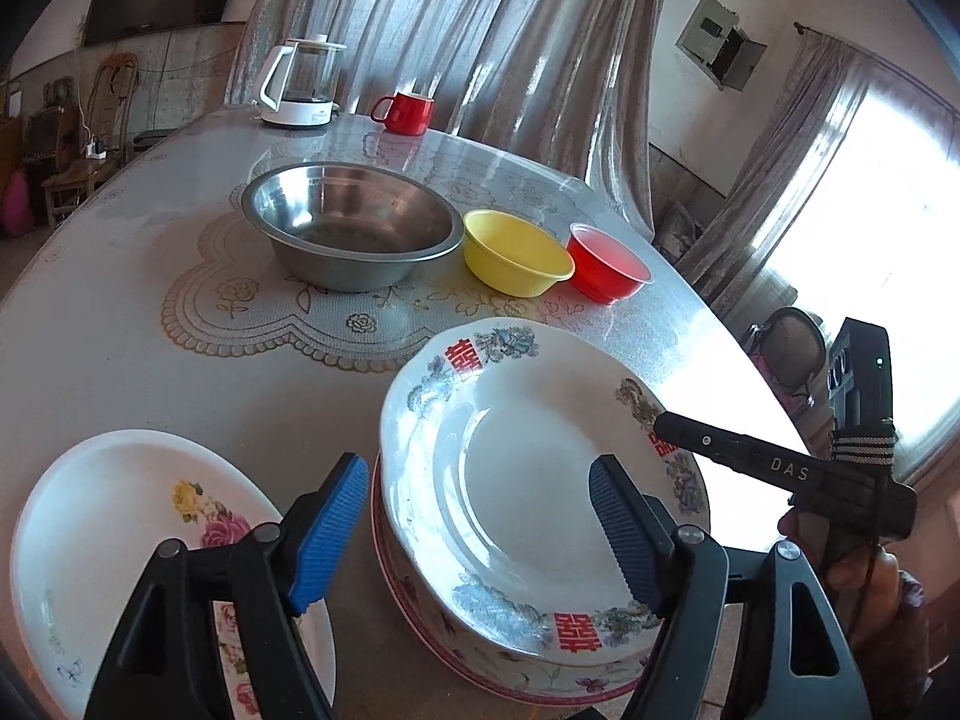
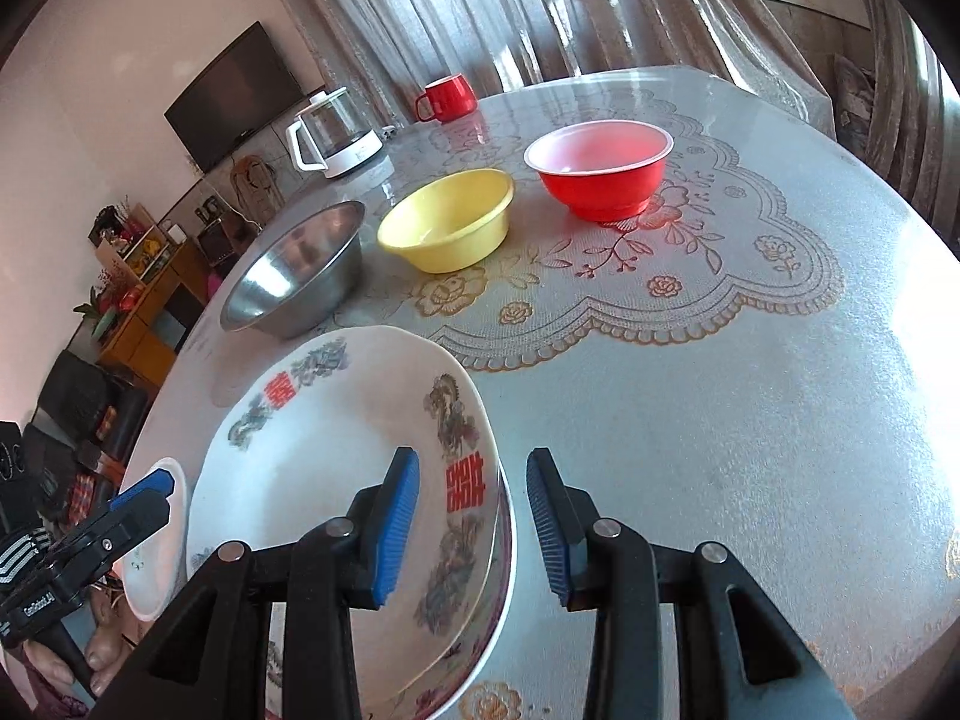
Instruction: Organize plates and bowls
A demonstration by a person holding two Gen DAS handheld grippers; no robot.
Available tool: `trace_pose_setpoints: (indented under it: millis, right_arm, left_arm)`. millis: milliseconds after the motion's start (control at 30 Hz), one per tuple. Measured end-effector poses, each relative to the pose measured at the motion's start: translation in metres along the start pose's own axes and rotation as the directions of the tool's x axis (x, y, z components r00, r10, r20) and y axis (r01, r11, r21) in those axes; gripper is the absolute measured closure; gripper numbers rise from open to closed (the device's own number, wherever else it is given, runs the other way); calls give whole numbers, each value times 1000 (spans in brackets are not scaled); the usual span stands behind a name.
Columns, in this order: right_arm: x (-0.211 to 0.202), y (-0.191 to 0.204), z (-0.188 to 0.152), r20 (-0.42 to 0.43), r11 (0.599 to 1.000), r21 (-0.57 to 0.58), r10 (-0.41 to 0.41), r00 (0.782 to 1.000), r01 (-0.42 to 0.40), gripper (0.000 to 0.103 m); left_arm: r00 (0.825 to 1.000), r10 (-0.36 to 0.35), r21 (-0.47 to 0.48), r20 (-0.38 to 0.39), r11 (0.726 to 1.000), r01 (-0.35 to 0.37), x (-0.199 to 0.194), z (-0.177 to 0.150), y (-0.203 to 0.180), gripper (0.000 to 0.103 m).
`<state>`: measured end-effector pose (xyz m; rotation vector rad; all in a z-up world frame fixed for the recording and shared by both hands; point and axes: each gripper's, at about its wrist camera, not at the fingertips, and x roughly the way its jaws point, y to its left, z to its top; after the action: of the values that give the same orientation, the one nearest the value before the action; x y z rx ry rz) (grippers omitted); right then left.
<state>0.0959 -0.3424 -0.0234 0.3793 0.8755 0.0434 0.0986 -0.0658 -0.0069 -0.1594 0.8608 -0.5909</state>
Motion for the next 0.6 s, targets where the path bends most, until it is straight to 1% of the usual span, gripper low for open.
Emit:
trace_pose_setpoints:
  millis: [67,100,267,400,500,600]
  right_arm:
    - [7,1,0,-11,1000,-8,1,1000,-1,67]
    - [8,3,0,-11,1000,-16,-3,1000,3,70]
    - [10,7,-5,-16,998,-52,-26,1000,26,74]
    - [8,11,-6,-8,996,-79,-49,999,48,74]
    - [7,14,-7,-2,992,-101,-73,997,72,74]
    - [4,12,-9,-7,994,-91,-67,998,66,74]
  left_arm:
    - [1000,-4,5,-14,1000,4,6,-1,-1,26]
    - [1000,-8,5,-20,1000,8,9,-1,-1,26]
    - [1000,-18,-7,-18,1000,18,10,-4,1,26]
    - [999,-43,-11,-25,999,43,8,-6,1,26]
    - [999,-31,8,-23,999,31,6,-9,-4,26]
    - [999,-33,9,-25,999,33,4,-12,-5,26]
